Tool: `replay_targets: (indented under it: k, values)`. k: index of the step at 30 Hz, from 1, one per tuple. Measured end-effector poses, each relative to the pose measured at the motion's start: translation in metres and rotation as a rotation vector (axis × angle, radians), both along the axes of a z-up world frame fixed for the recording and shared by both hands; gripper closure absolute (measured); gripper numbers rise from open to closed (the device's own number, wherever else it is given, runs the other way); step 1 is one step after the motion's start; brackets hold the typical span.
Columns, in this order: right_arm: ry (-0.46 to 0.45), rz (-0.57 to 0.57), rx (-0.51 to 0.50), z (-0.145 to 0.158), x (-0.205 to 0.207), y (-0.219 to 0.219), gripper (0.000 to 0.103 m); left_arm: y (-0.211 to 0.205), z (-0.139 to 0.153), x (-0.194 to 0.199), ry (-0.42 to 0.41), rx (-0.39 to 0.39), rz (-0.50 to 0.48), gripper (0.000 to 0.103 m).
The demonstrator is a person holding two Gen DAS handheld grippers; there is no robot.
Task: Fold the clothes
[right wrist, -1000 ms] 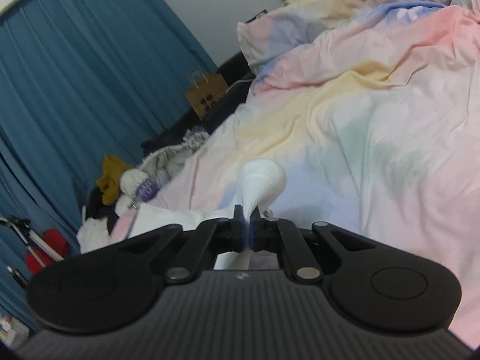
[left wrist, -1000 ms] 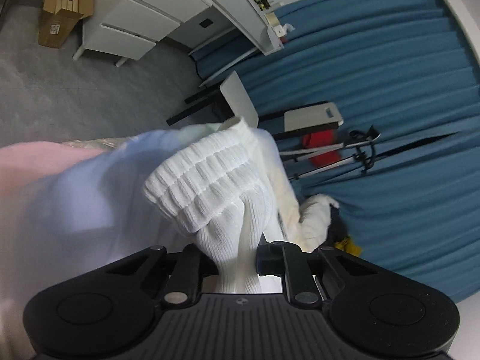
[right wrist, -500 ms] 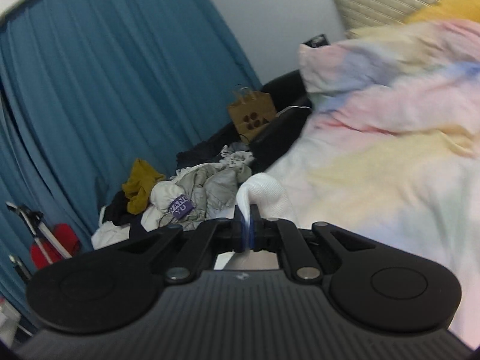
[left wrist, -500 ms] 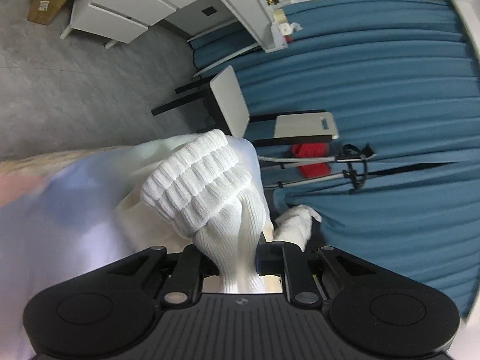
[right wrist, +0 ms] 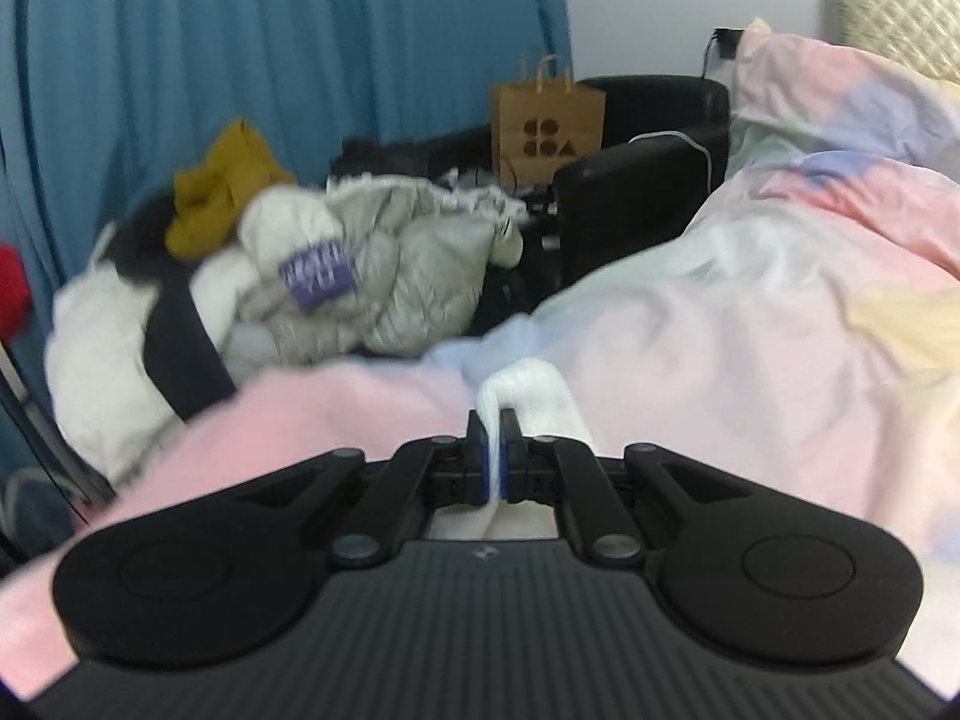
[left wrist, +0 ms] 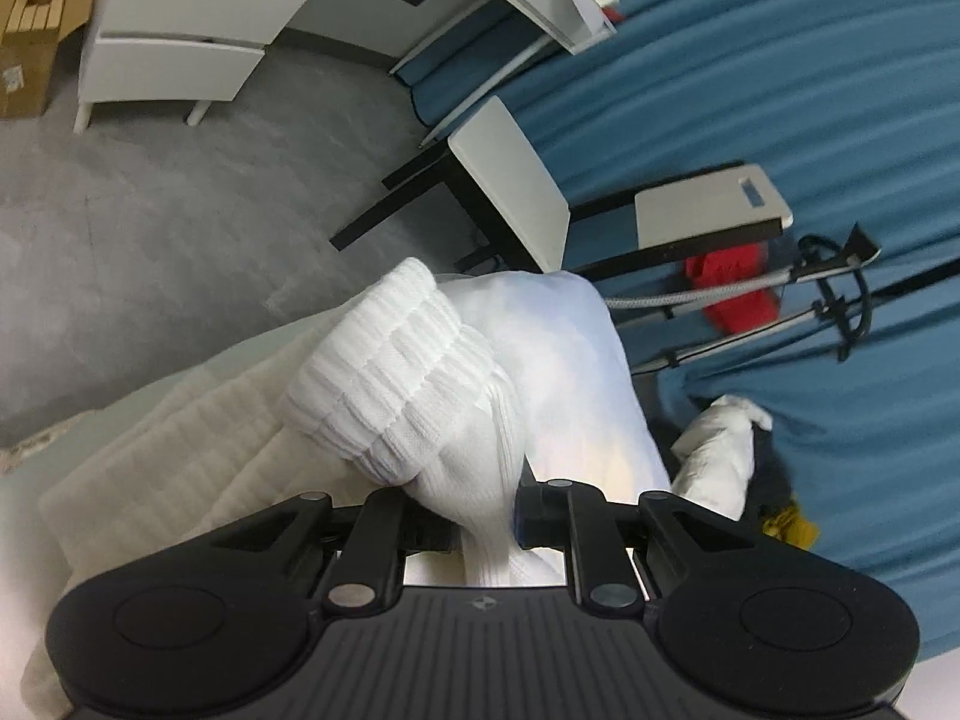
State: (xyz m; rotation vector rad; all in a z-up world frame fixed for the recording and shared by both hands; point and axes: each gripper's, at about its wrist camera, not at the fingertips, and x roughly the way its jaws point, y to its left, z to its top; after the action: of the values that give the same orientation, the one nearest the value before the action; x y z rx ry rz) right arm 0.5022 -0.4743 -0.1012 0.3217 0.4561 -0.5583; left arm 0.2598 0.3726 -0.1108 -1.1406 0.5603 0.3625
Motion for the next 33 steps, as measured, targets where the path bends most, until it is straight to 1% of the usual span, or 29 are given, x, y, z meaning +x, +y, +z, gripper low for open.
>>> replay_targets:
  k: [2, 4, 5, 6, 7, 8, 9, 10, 11, 13, 14, 15, 16, 18, 20, 22, 23, 26, 27, 28, 30, 33]
  values:
    - [-0.02, 0.001, 0.019, -0.003, -0.002, 0.0, 0.093, -0.002, 0.002, -0.004, -0.023, 0.019, -0.021, 0.082]
    - [-0.054, 0.013, 0.057, 0.004, -0.013, -0.004, 0.088, -0.005, 0.005, -0.012, -0.052, 0.038, -0.042, 0.079]
    - [-0.073, 0.021, 0.078, 0.008, -0.02, -0.006, 0.086, -0.009, 0.008, -0.018, -0.07, 0.058, -0.057, 0.076]
    - [-0.092, 0.028, 0.099, 0.012, -0.027, -0.008, 0.081, -0.014, 0.013, -0.026, -0.089, 0.081, -0.072, 0.071]
    - [-0.114, 0.04, 0.112, 0.019, -0.037, -0.01, 0.074, -0.02, 0.018, -0.032, -0.1, 0.115, -0.087, 0.069]
    - [-0.137, 0.055, 0.119, 0.026, -0.049, -0.012, 0.069, -0.029, 0.023, -0.042, -0.114, 0.15, -0.09, 0.063]
    - [-0.153, 0.067, 0.13, 0.032, -0.061, -0.015, 0.055, -0.039, 0.028, -0.053, -0.129, 0.184, -0.091, 0.055]
    - [-0.167, 0.078, 0.144, 0.037, -0.073, -0.019, 0.042, -0.049, 0.033, -0.065, -0.145, 0.218, -0.091, 0.05]
    - [-0.178, 0.079, 0.16, 0.041, -0.087, -0.023, 0.039, -0.058, 0.035, -0.076, -0.166, 0.215, -0.088, 0.043]
    - [-0.194, 0.056, 0.209, 0.045, -0.122, -0.033, 0.036, -0.077, 0.037, -0.099, -0.211, 0.186, -0.081, 0.036]
    - [-0.199, 0.045, 0.239, 0.045, -0.138, -0.038, 0.034, -0.084, 0.034, -0.11, -0.214, 0.156, -0.072, 0.029]
    - [-0.197, 0.036, 0.272, 0.043, -0.155, -0.042, 0.032, -0.091, 0.031, -0.12, -0.212, 0.12, -0.061, 0.026]
    - [-0.192, 0.026, 0.306, 0.04, -0.171, -0.047, 0.032, -0.098, 0.027, -0.131, -0.209, 0.085, -0.051, 0.025]
    - [-0.175, 0.015, 0.385, 0.027, -0.201, -0.054, 0.031, -0.107, 0.016, -0.147, -0.143, -0.011, -0.028, 0.023]
    - [-0.157, 0.005, 0.466, 0.011, -0.23, -0.06, 0.03, -0.11, 0.005, -0.154, -0.086, -0.088, -0.042, 0.023]
    - [-0.148, 0.003, 0.58, -0.012, -0.252, -0.064, 0.03, -0.11, -0.005, -0.157, -0.074, -0.128, -0.049, 0.023]
    - [-0.148, 0.006, 0.635, -0.023, -0.259, -0.064, 0.03, -0.11, -0.009, -0.158, -0.086, -0.144, -0.042, 0.023]
    - [-0.159, 0.032, 0.79, -0.056, -0.264, -0.064, 0.03, -0.102, -0.026, -0.15, -0.101, -0.176, -0.044, 0.022]
    - [-0.162, 0.044, 0.837, -0.066, -0.263, -0.063, 0.03, -0.1, -0.031, -0.144, -0.106, -0.173, -0.046, 0.022]
    - [-0.17, 0.054, 0.849, -0.071, -0.259, -0.062, 0.03, -0.1, -0.034, -0.138, -0.109, -0.159, -0.047, 0.022]
    - [-0.206, 0.082, 0.814, -0.072, -0.249, -0.061, 0.03, -0.1, -0.037, -0.122, -0.126, -0.116, -0.051, 0.023]
    - [-0.245, 0.095, 0.765, -0.077, -0.232, -0.062, 0.03, -0.101, -0.041, -0.101, -0.153, -0.059, -0.05, 0.028]
